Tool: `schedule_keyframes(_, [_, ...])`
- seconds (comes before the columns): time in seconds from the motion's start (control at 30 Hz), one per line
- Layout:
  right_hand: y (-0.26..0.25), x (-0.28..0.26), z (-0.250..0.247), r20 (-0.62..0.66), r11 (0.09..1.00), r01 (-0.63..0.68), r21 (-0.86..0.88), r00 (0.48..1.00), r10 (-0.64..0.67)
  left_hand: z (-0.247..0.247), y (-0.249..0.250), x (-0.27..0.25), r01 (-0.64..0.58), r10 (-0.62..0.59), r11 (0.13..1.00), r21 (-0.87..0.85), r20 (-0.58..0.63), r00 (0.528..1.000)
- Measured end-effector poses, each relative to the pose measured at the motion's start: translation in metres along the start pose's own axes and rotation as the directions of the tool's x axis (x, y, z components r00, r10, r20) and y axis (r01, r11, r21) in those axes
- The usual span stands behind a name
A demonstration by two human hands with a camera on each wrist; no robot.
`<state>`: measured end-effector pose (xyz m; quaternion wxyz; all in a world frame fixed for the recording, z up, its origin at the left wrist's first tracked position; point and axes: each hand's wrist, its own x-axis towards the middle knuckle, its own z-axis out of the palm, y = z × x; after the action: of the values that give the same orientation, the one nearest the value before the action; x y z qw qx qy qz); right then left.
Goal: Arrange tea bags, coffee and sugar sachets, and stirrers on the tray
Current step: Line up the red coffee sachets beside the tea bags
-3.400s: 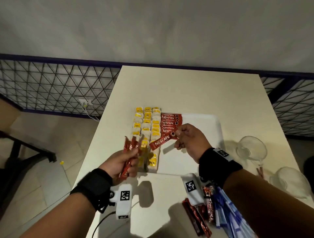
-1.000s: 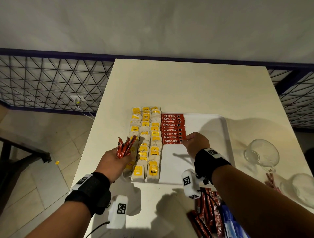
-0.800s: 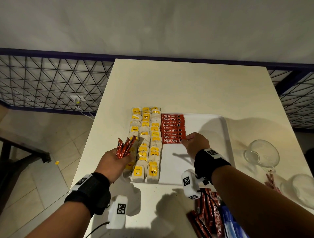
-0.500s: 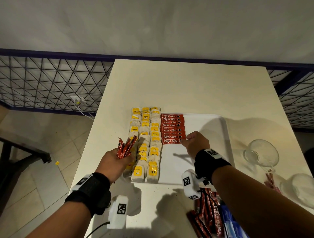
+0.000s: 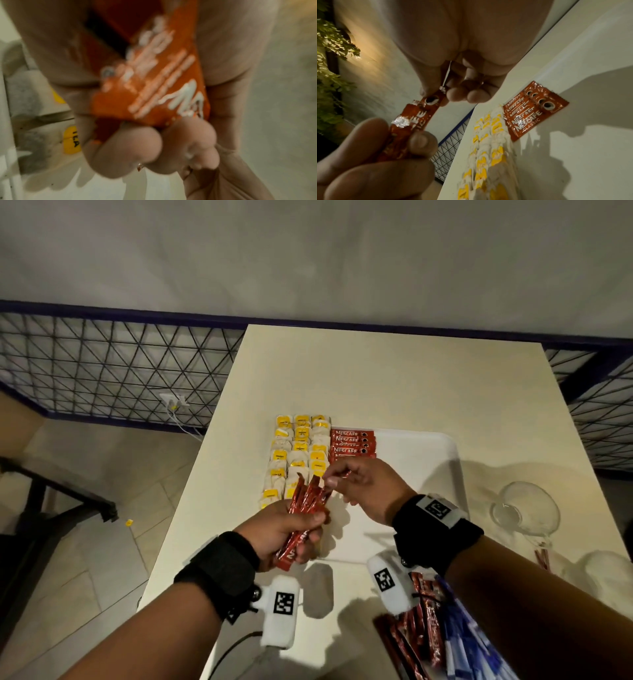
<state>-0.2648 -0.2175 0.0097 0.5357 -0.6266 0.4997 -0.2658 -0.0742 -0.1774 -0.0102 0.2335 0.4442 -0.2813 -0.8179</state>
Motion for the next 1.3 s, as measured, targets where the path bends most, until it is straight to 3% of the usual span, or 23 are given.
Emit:
schedule_keyframes(0.13, [0.007,-0.007,-0.013,-0.170,0.997,-0.039,0.069,0.984,0.050,-0.003,-0.002,-0.003,-0.037,0.037,0.999,-0.020,-0.005,0.999])
schedule_keyframes(0.23, [0.012,-0.013,-0.022,-0.267,0.991,-0.086,0.102,0.957,0.110,-0.002,-0.003,-0.004,-0.152,0.150,0.988,-0.002,-0.142,0.978])
schedule_keyframes(0.33, [0.015,-0.019,-0.024,-0.255,0.979,-0.128,0.156,0.953,0.165,0.007,-0.001,0.001,-0.262,0.277,0.961,0.089,-0.317,0.907])
schedule_keyframes(0.43, [0.015,-0.025,-0.024,-0.219,0.967,-0.150,0.206,0.956,0.195,0.012,-0.001,0.008,-0.267,0.323,0.945,0.187,-0.427,0.844])
schedule_keyframes(0.6, [0.022,-0.027,-0.020,-0.172,0.918,-0.165,0.361,0.956,0.239,0.019,-0.003,0.013,-0.254,0.258,0.964,0.074,-0.475,0.842])
schedule_keyframes(0.67, [0.028,-0.027,-0.020,-0.149,0.894,-0.209,0.396,0.946,0.287,0.018,-0.004,0.015,-0.222,0.254,0.967,0.124,-0.504,0.825])
schedule_keyframes(0.77, [0.050,-0.026,-0.029,-0.203,0.927,-0.294,0.233,0.917,0.342,0.009,-0.003,0.010,-0.125,0.288,0.939,0.320,-0.535,0.794])
schedule_keyframes(0.87, [0.072,-0.023,-0.038,-0.266,0.924,-0.367,0.107,0.885,0.382,-0.006,-0.004,0.003,-0.066,0.298,0.915,0.398,-0.555,0.777])
schedule_keyframes(1.07, [0.085,-0.008,-0.028,-0.268,0.892,-0.446,0.076,0.852,0.449,-0.018,-0.004,-0.009,-0.063,0.270,0.930,0.363,-0.555,0.787])
schedule_keyframes(1.3, [0.094,0.007,-0.020,-0.388,0.864,-0.495,-0.090,0.817,0.427,-0.034,-0.006,-0.008,-0.016,0.263,0.913,0.408,-0.559,0.786])
